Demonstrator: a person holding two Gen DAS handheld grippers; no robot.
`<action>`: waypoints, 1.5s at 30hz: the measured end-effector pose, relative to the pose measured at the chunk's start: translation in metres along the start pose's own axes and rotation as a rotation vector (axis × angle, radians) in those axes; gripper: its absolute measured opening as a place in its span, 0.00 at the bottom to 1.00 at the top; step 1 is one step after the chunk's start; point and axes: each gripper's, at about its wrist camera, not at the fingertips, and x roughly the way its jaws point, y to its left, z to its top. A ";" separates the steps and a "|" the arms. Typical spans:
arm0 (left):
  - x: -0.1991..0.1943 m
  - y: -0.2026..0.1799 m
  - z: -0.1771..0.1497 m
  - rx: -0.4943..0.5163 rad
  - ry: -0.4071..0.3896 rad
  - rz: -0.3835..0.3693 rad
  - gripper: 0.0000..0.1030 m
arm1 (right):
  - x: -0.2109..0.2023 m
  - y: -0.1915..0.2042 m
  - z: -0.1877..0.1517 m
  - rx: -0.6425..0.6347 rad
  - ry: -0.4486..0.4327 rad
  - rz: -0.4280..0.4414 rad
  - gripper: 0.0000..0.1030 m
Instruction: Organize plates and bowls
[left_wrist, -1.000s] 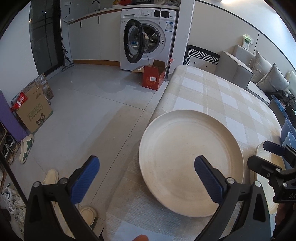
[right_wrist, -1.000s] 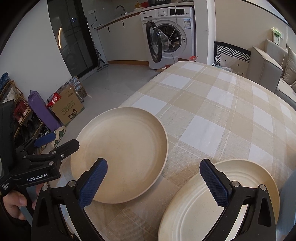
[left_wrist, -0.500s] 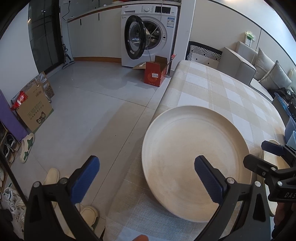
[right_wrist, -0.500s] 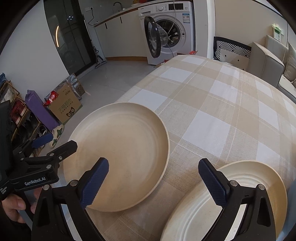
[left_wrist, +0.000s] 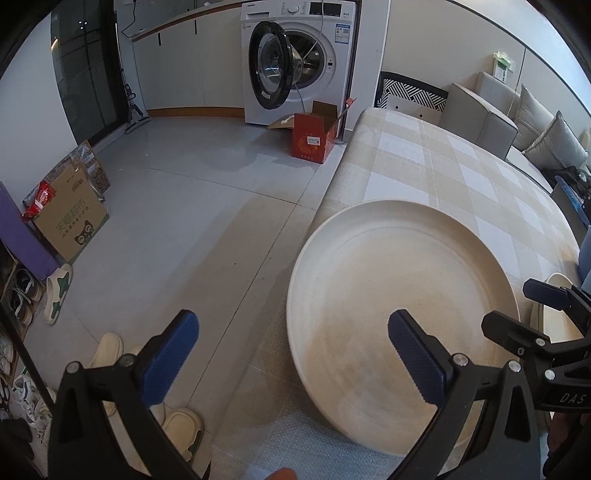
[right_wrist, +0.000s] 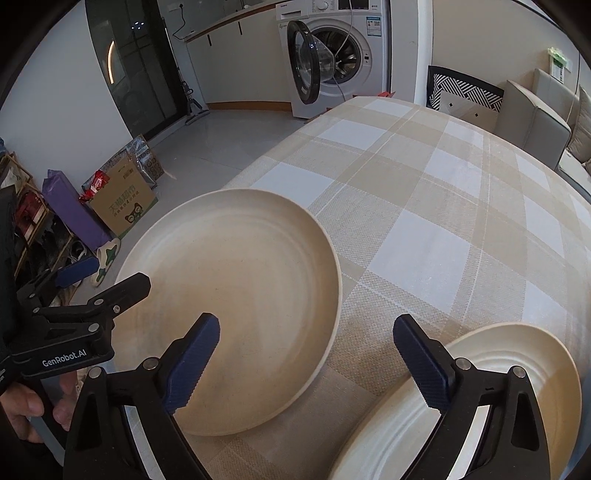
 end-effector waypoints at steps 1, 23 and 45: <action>0.002 -0.001 0.001 -0.001 0.003 0.000 1.00 | 0.002 0.001 0.000 -0.002 0.003 -0.004 0.93; 0.006 0.006 -0.001 -0.017 0.017 0.001 0.96 | 0.019 0.014 -0.002 -0.042 0.081 -0.026 0.75; 0.010 0.005 0.000 -0.011 0.058 -0.052 0.52 | 0.022 0.020 -0.003 -0.056 0.081 -0.021 0.66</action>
